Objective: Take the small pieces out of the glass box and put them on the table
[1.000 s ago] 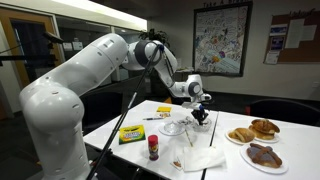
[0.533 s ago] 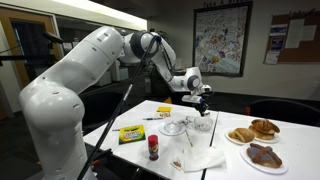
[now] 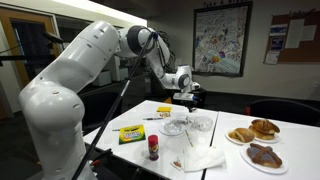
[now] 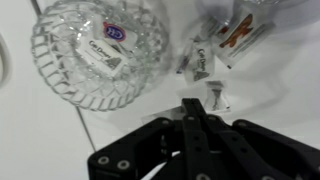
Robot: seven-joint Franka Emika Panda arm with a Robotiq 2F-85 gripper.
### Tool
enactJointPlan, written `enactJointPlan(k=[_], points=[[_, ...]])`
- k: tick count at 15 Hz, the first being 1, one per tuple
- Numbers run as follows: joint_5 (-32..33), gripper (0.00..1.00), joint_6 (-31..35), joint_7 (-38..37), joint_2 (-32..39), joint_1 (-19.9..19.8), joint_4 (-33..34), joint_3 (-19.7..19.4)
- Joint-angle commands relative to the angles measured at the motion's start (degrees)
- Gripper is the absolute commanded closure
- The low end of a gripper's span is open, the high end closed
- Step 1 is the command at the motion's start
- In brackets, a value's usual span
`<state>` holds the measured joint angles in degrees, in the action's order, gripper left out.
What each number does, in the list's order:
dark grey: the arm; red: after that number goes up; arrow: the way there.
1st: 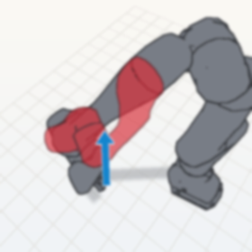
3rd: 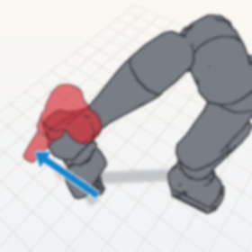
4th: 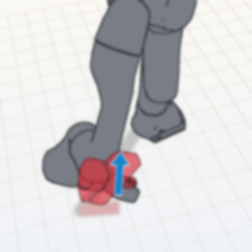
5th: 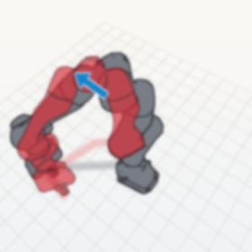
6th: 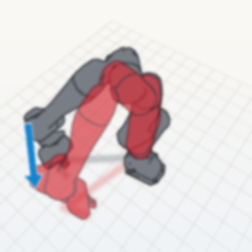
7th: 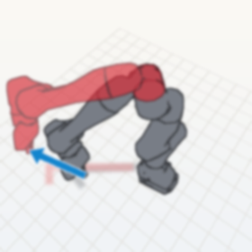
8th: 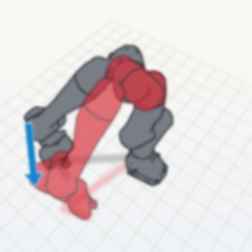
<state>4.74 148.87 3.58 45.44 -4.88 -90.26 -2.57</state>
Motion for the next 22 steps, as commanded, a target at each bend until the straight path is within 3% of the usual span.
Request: enactJointPlan(k=[1,2,4,13,15,18,22], points=[[-0.67,1.00,3.27,7.49,3.04,-1.32,-1.62,4.69],[-0.95,0.74,2.41,8.68,3.77,-1.71,-1.58,5.56],[-0.77,0.68,-0.01,8.02,3.77,-1.28,-1.92,4.79],[0.21,0.03,0.56,4.91,-7.92,-2.54,-8.49,-1.68],[-0.69,0.00,1.11,5.48,-9.21,-3.67,-9.82,-1.44],[-4.72,0.00,0.85,9.99,-8.83,-7.89,-10.43,2.34],[-10.06,0.00,0.29,9.91,-7.19,-10.95,-9.64,3.54]])
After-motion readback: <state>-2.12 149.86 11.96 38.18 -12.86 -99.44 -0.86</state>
